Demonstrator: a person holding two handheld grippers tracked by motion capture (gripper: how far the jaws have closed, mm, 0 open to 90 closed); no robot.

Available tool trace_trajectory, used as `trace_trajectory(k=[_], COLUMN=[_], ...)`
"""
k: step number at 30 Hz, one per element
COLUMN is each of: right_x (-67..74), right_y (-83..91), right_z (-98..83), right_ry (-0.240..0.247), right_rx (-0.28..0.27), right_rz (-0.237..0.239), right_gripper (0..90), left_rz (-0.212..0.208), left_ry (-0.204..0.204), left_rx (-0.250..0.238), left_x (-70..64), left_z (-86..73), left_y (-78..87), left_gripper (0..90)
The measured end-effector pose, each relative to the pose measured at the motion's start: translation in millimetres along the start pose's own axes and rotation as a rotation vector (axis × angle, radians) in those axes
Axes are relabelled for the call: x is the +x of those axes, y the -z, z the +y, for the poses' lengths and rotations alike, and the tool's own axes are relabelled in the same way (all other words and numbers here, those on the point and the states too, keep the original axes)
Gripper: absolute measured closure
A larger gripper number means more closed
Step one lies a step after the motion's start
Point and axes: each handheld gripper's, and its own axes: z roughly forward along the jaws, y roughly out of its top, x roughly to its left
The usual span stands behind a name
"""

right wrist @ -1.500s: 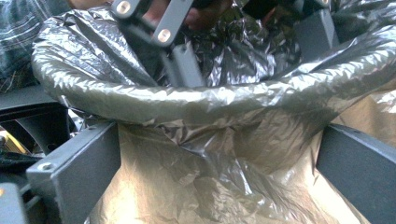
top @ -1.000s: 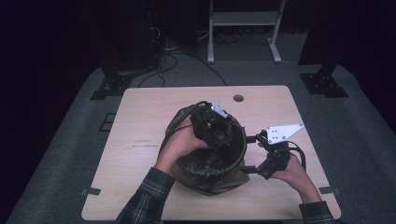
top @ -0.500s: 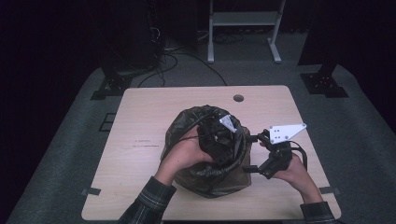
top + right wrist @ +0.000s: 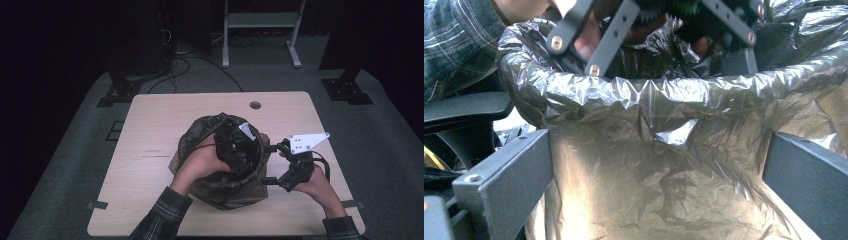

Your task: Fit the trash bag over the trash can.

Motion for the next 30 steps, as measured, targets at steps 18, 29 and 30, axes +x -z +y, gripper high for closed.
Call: trace_trajectory(k=[18,29,30], right_x=[-1.2,-1.7,-1.5], right_y=[5.0,18.0,20.4], right_z=[-0.3,-0.8,-1.0], right_ry=[0.000,-0.026,-0.031], right_rx=[-0.013,-0.036,-0.046], right_rz=[-0.021,-0.071,-0.077], right_gripper=[0.0,0.0,0.0], left_rz=[0.075,0.072,0.076], left_ry=[0.056,0.046,0.046], left_rx=[-0.004,-0.198,-0.211], left_x=[28.8,16.2,15.7], left_z=[-2.3,-18.7,-21.2], left_y=[2.3,63.2,67.6], left_gripper=[0.0,0.0,0.1])
